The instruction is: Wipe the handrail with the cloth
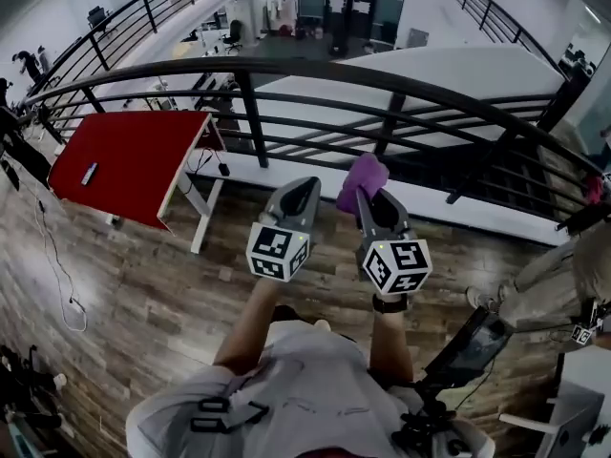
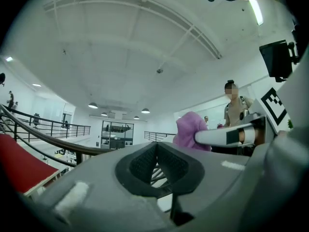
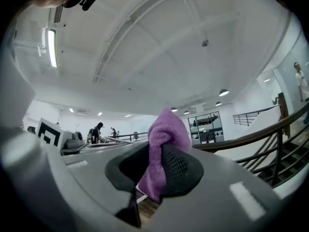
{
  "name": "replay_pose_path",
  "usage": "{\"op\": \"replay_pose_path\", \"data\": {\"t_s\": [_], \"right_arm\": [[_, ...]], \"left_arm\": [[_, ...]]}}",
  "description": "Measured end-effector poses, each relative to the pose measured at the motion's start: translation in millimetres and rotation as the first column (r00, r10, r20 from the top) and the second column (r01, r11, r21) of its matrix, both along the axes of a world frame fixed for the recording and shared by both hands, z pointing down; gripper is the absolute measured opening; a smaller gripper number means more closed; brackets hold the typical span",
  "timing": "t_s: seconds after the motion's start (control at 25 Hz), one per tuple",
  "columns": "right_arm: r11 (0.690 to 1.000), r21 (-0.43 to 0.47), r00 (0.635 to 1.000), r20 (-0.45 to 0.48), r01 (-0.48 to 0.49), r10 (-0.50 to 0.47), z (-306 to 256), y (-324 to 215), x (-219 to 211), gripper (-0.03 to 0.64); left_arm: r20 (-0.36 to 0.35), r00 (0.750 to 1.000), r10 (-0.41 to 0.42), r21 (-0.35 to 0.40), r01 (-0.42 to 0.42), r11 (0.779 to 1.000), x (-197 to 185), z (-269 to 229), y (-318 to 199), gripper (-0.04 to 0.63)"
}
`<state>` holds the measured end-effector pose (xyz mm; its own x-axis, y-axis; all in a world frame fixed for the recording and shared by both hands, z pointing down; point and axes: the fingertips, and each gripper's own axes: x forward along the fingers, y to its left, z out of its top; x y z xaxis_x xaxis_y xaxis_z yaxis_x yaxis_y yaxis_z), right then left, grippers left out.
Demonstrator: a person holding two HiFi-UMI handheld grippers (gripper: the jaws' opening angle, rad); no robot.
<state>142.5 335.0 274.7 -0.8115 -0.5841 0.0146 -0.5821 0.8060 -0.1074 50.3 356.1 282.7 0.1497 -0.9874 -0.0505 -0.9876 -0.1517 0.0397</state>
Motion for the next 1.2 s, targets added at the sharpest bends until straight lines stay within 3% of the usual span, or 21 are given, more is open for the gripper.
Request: {"op": "replay_pose_path", "data": {"t_s": [0.12,0.28,0.48,0.64,0.88,1.04,1.2], "right_arm": [[0.998,-0.026,0.998,-0.029,0.061,-0.062,23,-18,-28,0.067],[0.997,-0.040,0.997,-0.036,0.073,-0.075,43,-53,-57,0.067],[0.999,-0.042,0.998,-0.065,0.022,-0.025,71,-127,-102,0.067],[0.999,-0.007,0.998,-0.035,-0.044,0.043,52,-193,-150,0.067],[1.000,-0.002,1.000,-0.015,-0.023,0.022,22,-279,-272,0.067],[0.999,-0.033,0.997,-0.078,0.001,-0.003,35,-318,-356,0.067],[0.996,-0.072,0.989,-0.132,0.050,-0.059,53,-343,-418,0.066]], "left_arm": [[0.012,1.000,-0.024,-0.011,0.024,1.000,-19,8,-29,0.001],[0.012,0.998,-0.061,-0.009,0.061,0.998,-56,23,-62,0.001],[-0.007,0.999,-0.032,-0.014,0.032,0.999,-113,52,-135,0.000],[0.028,1.000,0.011,0.019,-0.011,1.000,-166,40,-195,0.002],[0.055,0.998,-0.020,0.020,0.019,1.000,-287,11,-270,0.002],[0.044,0.998,-0.049,0.019,0.048,0.999,-366,12,-309,0.000],[0.022,0.997,-0.072,-0.004,0.073,0.997,-419,29,-334,0.000]]}}
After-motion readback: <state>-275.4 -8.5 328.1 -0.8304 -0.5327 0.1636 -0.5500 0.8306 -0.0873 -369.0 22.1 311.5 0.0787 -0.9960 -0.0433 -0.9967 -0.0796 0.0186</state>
